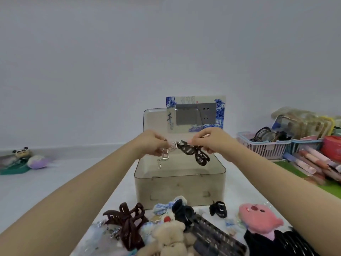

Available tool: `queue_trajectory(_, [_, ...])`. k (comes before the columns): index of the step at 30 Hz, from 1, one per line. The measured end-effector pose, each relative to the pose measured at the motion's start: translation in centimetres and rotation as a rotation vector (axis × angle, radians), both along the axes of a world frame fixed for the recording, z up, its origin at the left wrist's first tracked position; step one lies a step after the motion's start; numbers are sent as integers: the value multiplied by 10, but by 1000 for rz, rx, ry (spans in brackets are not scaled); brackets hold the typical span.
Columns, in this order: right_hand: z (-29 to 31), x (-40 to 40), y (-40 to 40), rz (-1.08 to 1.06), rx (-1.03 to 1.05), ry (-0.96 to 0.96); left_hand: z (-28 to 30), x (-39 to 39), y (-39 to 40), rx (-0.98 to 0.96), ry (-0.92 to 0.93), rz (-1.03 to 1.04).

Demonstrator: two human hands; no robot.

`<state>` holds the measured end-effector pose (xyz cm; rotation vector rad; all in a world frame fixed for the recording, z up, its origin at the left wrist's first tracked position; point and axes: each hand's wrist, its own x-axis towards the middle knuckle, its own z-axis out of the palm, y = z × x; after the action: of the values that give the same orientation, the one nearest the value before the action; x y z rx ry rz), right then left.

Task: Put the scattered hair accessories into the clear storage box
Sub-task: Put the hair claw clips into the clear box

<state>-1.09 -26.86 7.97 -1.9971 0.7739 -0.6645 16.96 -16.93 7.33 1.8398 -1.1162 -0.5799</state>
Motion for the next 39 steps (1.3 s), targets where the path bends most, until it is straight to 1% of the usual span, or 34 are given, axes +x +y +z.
queue_trajectory(5, [-2,6,-1,2,-292,251,-8,9,-9,153,-335,-64])
queue_trajectory(9, [-7,11,-3,-4,-392,378,-20,16,-16,285,-557,-149])
queue_trajectory(11, [-7,13,-3,-16,-451,440,-24,17,-17,303,-665,-177])
queue_trajectory(13, [-9,16,-2,-6,-473,478,-29,18,-20,302,-731,-194])
queue_trajectory(18, [-8,17,-1,39,-486,527,-39,21,-25,289,-782,-204])
queue_trajectory(19, [-7,16,-1,52,-494,543,-41,22,-26,279,-814,-209])
queue_trajectory(23, [-8,20,0,137,-464,596,-46,23,-29,264,-1045,-200])
queue_trajectory(27, [-12,31,2,236,-429,609,-45,25,-33,283,-1082,-186])
queue_trajectory(30, [-18,44,2,263,-433,602,-45,24,-33,271,-1115,-179])
queue_trajectory(32, [-23,52,2,277,-411,590,-44,26,-34,282,-1103,-179])
queue_trajectory(35, [-28,63,2,287,-369,578,-40,30,-33,317,-992,-185])
queue_trajectory(39, [-34,78,1,317,-273,524,-33,35,-29,305,-842,-177])
